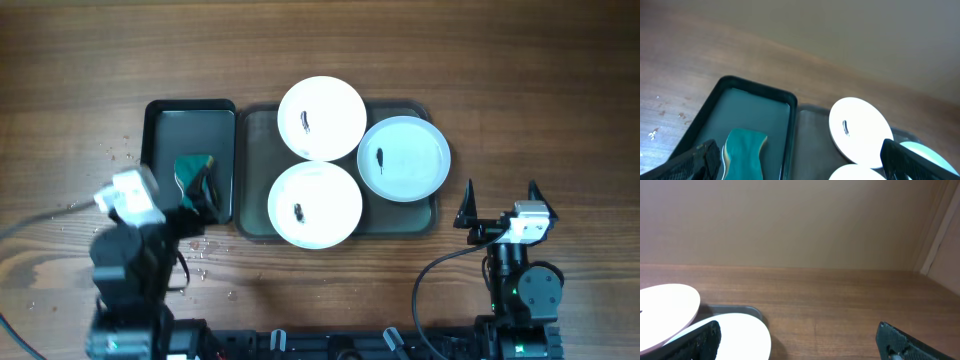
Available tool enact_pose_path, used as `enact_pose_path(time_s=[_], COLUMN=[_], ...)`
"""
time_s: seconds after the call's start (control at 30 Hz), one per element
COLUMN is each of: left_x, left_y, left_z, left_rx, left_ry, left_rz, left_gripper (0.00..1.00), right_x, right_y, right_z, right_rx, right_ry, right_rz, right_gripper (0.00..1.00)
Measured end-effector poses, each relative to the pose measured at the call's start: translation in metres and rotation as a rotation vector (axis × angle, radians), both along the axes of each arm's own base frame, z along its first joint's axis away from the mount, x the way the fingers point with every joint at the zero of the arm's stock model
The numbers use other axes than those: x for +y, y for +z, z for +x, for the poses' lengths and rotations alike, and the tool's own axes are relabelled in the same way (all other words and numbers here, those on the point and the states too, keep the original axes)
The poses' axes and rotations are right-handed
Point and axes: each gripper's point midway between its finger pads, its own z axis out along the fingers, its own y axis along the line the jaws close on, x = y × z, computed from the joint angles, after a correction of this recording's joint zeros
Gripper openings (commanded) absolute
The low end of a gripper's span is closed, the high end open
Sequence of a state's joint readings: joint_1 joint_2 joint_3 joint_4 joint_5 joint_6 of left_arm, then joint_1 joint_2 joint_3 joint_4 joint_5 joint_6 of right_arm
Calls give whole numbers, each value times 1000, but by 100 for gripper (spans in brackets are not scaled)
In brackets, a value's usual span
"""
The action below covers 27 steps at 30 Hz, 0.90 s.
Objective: Clean dirty plates on tray and stack at the side
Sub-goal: 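Move the left gripper over the green sponge in the black tray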
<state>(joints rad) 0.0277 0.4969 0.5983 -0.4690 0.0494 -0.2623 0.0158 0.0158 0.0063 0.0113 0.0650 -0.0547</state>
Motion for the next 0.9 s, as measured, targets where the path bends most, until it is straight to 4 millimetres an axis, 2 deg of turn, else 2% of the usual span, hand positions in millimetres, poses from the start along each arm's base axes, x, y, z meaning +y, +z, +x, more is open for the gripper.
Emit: enact_pose_path(time_s=[0.23,0.4,0.47,0.53,0.67,0.8,0.9], left_x=[1,1,2,2,2,2,2], left_y=[21,9,1,-20,-54,-73,-80], left_z=[24,48,61,70,75,77,78], left_rx=[318,551,593,665,786,854,874], left_ry=[0,0,0,0,0,-1,-1], left_rz=[-8,-15,-16,-18,-21,-23,-24], left_gripper=[100,100,100,100,100,100,100], right_x=[0,0,0,0,0,0,0], right_y=[0,0,0,0,0,0,0], right_z=[0,0,0,0,0,0,0], right_rx=[0,0,0,0,0,0,0], right_ry=[0,0,0,0,0,0,0], right_rz=[0,0,0,0,0,0,0], right_gripper=[100,100,100,100,100,100,100])
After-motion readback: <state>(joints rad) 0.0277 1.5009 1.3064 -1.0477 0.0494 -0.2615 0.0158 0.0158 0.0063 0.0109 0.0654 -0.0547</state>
